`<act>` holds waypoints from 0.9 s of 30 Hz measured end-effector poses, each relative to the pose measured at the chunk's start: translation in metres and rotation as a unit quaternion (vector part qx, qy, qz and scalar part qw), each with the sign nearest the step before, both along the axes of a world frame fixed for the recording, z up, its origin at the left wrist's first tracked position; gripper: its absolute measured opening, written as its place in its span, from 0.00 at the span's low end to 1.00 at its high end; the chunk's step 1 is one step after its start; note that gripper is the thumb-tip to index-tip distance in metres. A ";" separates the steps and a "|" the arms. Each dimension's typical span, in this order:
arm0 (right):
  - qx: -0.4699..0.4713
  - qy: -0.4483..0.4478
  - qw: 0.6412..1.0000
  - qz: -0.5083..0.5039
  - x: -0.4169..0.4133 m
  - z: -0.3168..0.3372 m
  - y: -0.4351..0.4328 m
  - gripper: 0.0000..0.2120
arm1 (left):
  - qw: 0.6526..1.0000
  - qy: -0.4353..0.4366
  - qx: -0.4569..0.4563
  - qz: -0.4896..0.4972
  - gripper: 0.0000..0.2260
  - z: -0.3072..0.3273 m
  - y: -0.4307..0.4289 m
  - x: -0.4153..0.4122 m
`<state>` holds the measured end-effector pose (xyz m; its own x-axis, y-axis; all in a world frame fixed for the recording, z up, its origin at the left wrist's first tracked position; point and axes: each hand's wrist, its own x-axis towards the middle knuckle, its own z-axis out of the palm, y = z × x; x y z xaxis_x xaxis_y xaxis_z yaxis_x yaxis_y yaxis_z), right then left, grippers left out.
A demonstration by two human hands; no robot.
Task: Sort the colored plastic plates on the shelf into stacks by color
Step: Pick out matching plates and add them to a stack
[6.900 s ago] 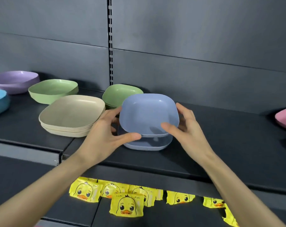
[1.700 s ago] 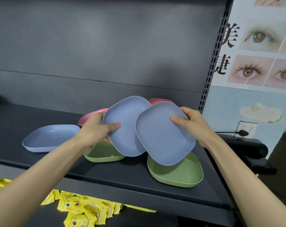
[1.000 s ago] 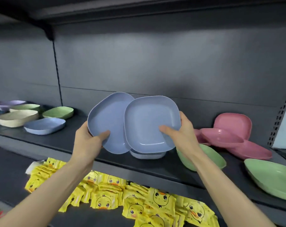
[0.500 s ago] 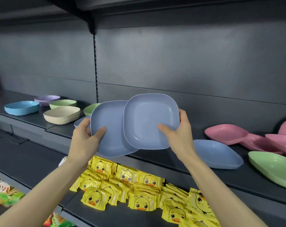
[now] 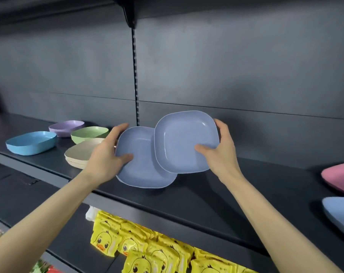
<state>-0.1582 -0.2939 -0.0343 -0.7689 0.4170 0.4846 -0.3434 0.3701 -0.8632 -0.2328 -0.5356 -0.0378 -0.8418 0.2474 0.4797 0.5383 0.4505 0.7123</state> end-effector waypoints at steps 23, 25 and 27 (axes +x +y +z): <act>0.017 -0.098 0.969 -0.228 -0.058 -0.023 -0.069 0.31 | 0.959 -0.036 -0.224 -0.167 0.33 -0.036 -0.009 -0.150; 0.015 -0.096 0.966 -0.241 -0.055 -0.024 -0.073 0.31 | 0.951 -0.035 -0.255 -0.174 0.32 -0.039 -0.006 -0.148; 0.017 -0.094 0.963 -0.251 -0.054 -0.023 -0.076 0.31 | 0.944 -0.033 -0.274 -0.178 0.29 -0.041 -0.005 -0.144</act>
